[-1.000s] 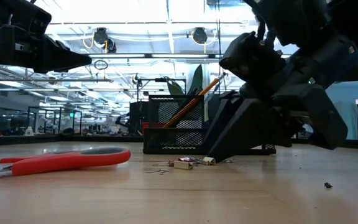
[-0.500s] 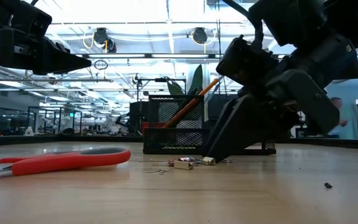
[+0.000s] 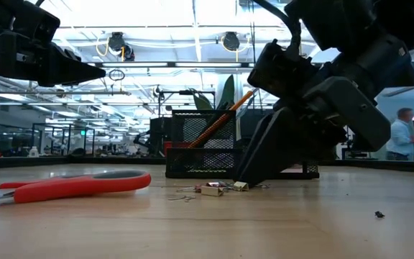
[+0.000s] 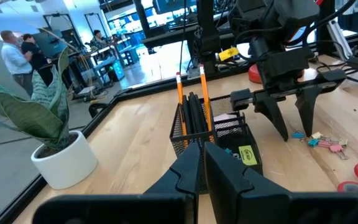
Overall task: Pick and place office supplies into organizer
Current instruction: Put the blue binder clip into the desk organizer
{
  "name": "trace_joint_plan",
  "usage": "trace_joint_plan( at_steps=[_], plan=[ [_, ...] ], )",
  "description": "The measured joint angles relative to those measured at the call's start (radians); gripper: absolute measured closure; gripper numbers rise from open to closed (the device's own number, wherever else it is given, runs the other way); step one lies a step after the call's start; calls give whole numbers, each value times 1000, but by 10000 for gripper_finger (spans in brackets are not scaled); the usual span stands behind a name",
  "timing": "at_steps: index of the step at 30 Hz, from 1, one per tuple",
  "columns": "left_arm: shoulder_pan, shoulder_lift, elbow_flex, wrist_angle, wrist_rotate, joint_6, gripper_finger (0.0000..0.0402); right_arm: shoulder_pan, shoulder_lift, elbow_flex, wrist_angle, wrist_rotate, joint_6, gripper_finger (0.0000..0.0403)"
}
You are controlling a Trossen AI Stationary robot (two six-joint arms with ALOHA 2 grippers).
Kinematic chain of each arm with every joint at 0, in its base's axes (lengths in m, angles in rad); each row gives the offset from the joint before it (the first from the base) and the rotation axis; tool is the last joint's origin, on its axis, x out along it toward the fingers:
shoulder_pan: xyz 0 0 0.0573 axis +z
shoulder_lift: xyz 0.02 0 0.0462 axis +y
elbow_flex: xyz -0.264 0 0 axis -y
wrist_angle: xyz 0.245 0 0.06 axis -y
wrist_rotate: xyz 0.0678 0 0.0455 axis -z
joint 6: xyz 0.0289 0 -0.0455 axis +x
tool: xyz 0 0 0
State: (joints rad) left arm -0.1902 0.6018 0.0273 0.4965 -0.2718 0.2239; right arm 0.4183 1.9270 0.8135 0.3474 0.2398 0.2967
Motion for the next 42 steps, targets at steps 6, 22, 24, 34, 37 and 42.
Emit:
trace_joint_plan(
  at_steps=[6,22,24,34,37,42],
  plan=[
    [0,0,0,0,0,0,371,3,-33,0,-67,-16,-7,248],
    [0,0,0,0,0,-1,371,5,-57,-3,5,4,-24,248],
    [0,0,0,1,0,-1,371,6,-56,-3,12,7,-21,248],
    [0,0,0,1,0,0,371,3,-55,-3,43,13,-9,248],
    [0,0,0,1,0,0,371,3,-55,-3,48,14,7,248],
    [0,0,0,1,0,0,371,3,-46,-3,75,18,21,248]
  ],
)
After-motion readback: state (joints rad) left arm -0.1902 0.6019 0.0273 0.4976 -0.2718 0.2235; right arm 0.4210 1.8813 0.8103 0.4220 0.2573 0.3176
